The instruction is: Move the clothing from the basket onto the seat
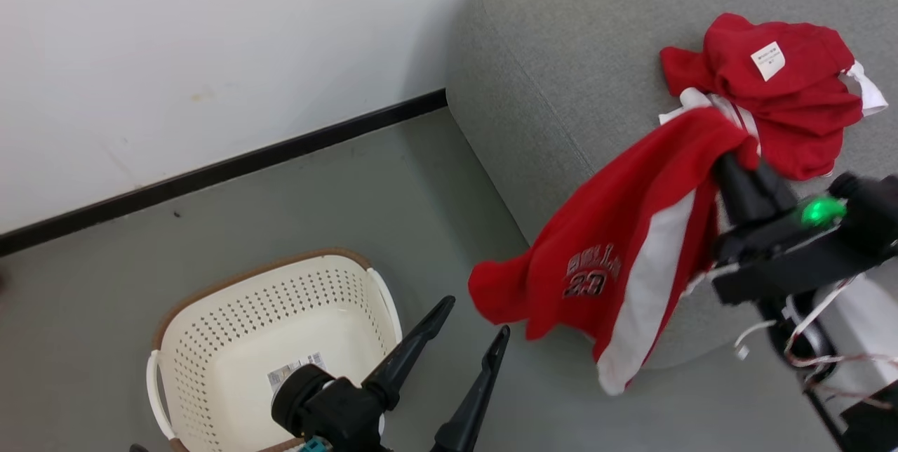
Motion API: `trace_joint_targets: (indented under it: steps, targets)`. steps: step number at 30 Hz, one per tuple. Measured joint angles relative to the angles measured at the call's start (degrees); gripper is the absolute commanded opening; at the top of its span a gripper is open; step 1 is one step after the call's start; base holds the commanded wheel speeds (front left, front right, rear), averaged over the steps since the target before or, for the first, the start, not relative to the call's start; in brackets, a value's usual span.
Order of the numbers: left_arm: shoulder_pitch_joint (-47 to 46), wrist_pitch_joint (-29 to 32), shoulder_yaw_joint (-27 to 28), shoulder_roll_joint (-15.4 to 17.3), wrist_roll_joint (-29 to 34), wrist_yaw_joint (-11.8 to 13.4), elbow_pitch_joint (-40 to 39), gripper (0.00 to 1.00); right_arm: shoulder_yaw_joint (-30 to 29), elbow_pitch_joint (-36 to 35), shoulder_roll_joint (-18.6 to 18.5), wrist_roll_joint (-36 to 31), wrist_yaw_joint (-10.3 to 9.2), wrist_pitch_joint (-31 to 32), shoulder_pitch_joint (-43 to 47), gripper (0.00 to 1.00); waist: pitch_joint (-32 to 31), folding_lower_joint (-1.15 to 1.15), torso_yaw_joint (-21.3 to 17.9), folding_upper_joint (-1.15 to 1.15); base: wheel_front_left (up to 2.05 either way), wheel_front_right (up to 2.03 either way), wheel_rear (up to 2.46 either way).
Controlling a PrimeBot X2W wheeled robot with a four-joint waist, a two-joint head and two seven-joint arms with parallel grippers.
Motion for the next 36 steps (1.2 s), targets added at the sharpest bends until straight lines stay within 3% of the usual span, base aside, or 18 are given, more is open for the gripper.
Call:
trace_joint_targets:
  steps: [6, 14, 22, 31, 36]
  targets:
    - [-0.3, 0.9, -0.3, 0.5, 0.5, 0.0, -0.3, 1.00, -8.6, 4.1, -2.6, 4.9, 0.07, 0.0, -10.1, 0.00, 4.0, 0.00, -0.7, 0.00, 0.00, 0.00, 0.00]
    - [-2.2, 3.2, -1.3, 1.9, 1.7, -0.1, -1.6, 1.00, -19.0, 15.5, -6.5, 12.2, 0.08, 0.0, -26.9, 0.00, 10.4, 0.01, 0.2, 0.00, 0.00, 0.00, 0.00]
    - [-5.0, 4.8, -0.7, 3.7, 3.4, -0.5, -2.2, 1.00, -23.7, 25.8, -9.9, 14.6, -0.12, 0.5, -41.5, 0.00, 16.6, 0.01, 2.0, 0.01, 0.00, 0.00, 0.00]
    - [-5.1, 6.1, 0.5, 6.3, 3.7, -0.5, -2.4, 1.00, -26.8, 34.3, -15.2, 14.6, -1.31, 0.4, -52.8, 0.00, 23.0, 0.01, 3.9, 0.01, 0.00, 0.00, 0.00]
    - [-5.0, 6.1, 2.0, 7.9, 4.1, -0.4, -3.2, 1.00, -27.4, 38.7, -16.3, 14.6, -1.60, 0.4, -57.0, 0.00, 25.8, 0.00, 4.5, 0.01, 0.00, 0.00, 0.00]
